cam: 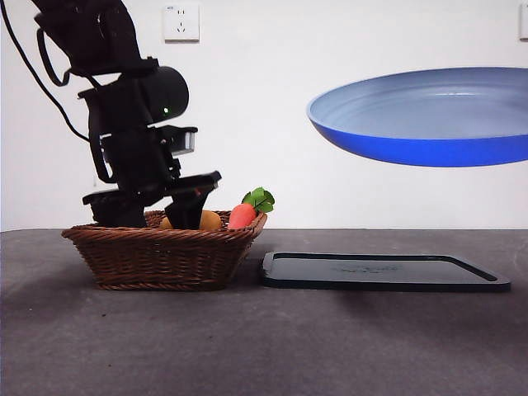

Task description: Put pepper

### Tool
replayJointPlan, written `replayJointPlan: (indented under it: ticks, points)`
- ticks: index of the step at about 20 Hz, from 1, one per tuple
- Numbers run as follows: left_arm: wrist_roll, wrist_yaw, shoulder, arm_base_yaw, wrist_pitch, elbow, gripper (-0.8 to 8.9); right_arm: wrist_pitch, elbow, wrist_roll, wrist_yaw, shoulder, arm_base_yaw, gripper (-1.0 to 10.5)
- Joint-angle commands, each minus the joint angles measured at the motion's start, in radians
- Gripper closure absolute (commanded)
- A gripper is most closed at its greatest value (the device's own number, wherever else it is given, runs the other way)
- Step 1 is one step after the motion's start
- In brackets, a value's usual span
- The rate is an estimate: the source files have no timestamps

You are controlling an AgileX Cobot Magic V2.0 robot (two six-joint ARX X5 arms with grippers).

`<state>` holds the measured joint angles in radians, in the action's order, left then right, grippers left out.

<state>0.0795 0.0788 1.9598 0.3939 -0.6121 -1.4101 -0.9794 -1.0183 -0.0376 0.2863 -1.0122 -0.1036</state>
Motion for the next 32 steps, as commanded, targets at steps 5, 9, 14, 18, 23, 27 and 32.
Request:
replayJointPlan:
  ticks: [5, 9, 14, 18, 23, 27, 32]
  points:
    - [0.008, -0.053, 0.029, 0.017, 0.005, -0.02, 6.22, 0.013, -0.021, 0.002, 0.003, -0.004, 0.0, 9.4]
    - [0.034, -0.053, 0.011, 0.016, -0.004, -0.026, 6.88, 0.013, -0.021, -0.005, 0.003, -0.004, 0.0, 9.4]
    - [0.071, -0.056, -0.084, 0.003, -0.013, -0.038, 6.88, 0.013, -0.021, -0.006, 0.003, -0.007, 0.0, 9.4]
    - [0.077, -0.063, -0.182, -0.01, -0.087, -0.038, 6.88, 0.013, -0.021, -0.009, 0.003, -0.007, 0.0, 9.4]
    - [0.073, -0.046, -0.321, 0.0, -0.212, -0.038, 6.88, 0.016, -0.021, -0.013, 0.008, -0.009, -0.001, 9.4]
    - [0.075, 0.079, -0.421, 0.033, -0.257, -0.038, 6.88, 0.044, -0.021, 0.014, 0.056, -0.032, -0.003, 9.4]
    - [0.077, 0.219, -0.454, 0.186, -0.251, -0.038, 6.88, 0.096, -0.021, 0.076, 0.112, -0.203, -0.014, 9.4]
